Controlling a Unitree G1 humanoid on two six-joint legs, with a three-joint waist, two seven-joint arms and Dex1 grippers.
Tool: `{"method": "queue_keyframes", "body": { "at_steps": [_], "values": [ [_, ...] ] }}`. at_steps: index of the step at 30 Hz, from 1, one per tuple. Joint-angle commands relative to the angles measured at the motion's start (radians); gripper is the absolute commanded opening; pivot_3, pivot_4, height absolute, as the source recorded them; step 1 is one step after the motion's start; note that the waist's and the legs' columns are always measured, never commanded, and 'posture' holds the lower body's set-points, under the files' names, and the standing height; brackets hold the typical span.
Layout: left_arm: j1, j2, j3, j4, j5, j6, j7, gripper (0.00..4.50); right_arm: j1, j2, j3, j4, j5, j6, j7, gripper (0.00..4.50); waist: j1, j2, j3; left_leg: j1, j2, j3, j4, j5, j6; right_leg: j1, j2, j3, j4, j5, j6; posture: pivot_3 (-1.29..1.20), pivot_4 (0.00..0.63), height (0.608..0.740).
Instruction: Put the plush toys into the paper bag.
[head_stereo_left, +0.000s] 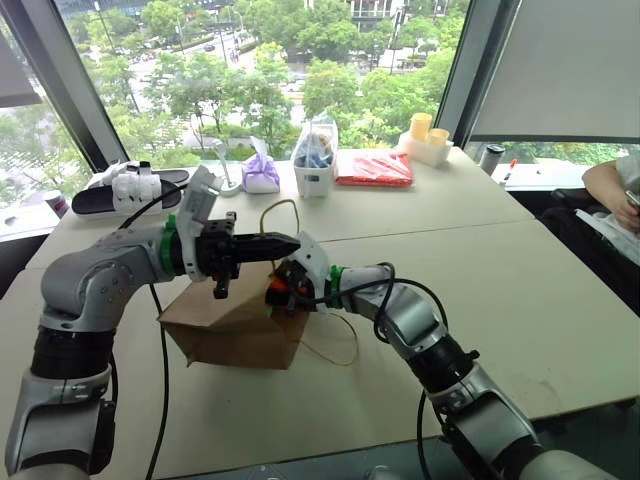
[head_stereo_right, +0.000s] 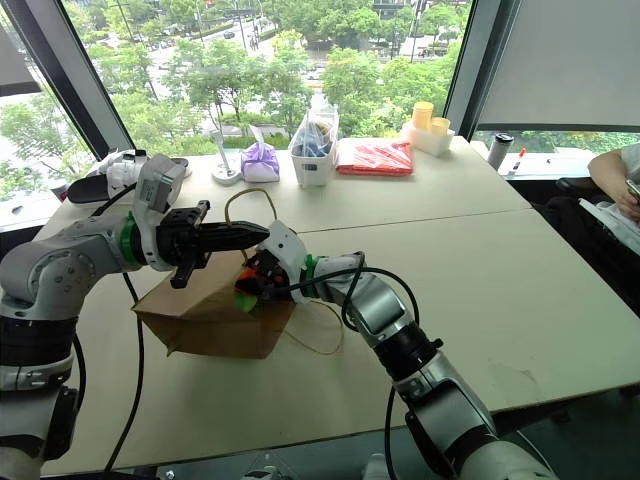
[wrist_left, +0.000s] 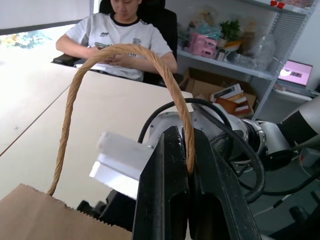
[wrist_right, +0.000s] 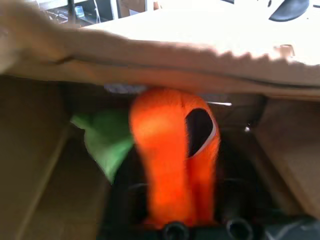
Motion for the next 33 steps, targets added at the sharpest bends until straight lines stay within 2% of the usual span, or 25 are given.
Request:
{"method": "queue_keyframes", "body": {
  "at_steps": [1,3,5,10,15,20,25,33],
  "values": [
    [0.001,0.005,0.031,-0.031,-0.026,0.003,0.008,0.00,-0.035,0.024,-0.010,0.016,-0.029,-0.059,-0.007,3.56,0.000,0.000,0.000,0.000,0.000,0.000,0.000,0.000,0.000,0.000,0.000,0.000,0.000,0.000,0.000,0.00,0.150,0.740],
    [0.007,0.011,0.035,-0.033,-0.028,0.002,0.008,0.00,-0.033,0.026,-0.011,0.019,-0.047,-0.069,-0.018,4.47,0.000,0.000,0.000,0.000,0.000,0.000,0.000,0.000,0.000,0.000,0.000,0.000,0.000,0.000,0.000,0.00,0.150,0.740],
    [0.015,0.017,0.039,-0.030,-0.026,-0.001,0.008,0.00,-0.029,0.020,-0.017,0.005,-0.055,-0.067,-0.022,4.47,-0.001,0.000,0.000,0.000,0.000,0.000,0.000,0.000,0.000,0.000,0.000,0.000,0.000,0.000,0.000,0.00,0.150,0.740],
    [0.047,0.041,0.040,-0.030,-0.006,-0.019,-0.003,0.00,0.006,-0.075,-0.053,-0.164,-0.035,0.026,0.007,4.47,0.001,0.000,0.000,0.000,0.000,0.000,-0.001,0.000,0.000,-0.001,0.000,0.000,0.000,0.000,0.000,0.00,0.150,0.740],
    [0.073,0.048,0.030,-0.031,0.008,-0.040,-0.010,0.00,0.085,-0.288,-0.150,-0.439,0.026,0.171,0.066,4.47,0.008,0.000,0.000,-0.001,0.000,0.000,0.000,-0.002,0.004,0.000,0.000,0.000,-0.001,0.000,0.000,0.00,0.150,0.740],
    [0.069,0.039,0.024,-0.023,0.011,-0.050,-0.012,0.00,0.165,-0.422,-0.238,-0.563,0.086,0.268,0.083,4.47,0.003,0.000,0.000,0.000,0.000,0.001,0.000,-0.003,0.005,0.000,0.000,0.000,0.000,0.000,0.000,0.00,0.150,0.740],
    [0.062,0.035,0.022,-0.015,0.014,-0.053,-0.020,0.00,0.260,-0.471,-0.245,-0.519,0.061,0.237,0.054,4.47,0.004,0.000,0.000,0.000,0.000,0.003,0.000,-0.003,0.005,0.000,0.000,0.000,0.000,0.000,0.000,0.00,0.150,0.740],
    [0.049,0.027,0.017,-0.014,0.018,-0.050,-0.018,0.00,0.290,-0.415,-0.155,-0.269,-0.066,0.063,-0.018,4.47,0.004,0.000,0.000,0.000,0.000,0.005,0.001,-0.003,0.005,0.001,0.000,0.000,0.000,0.000,0.000,0.00,0.150,0.740]
  ]
}}
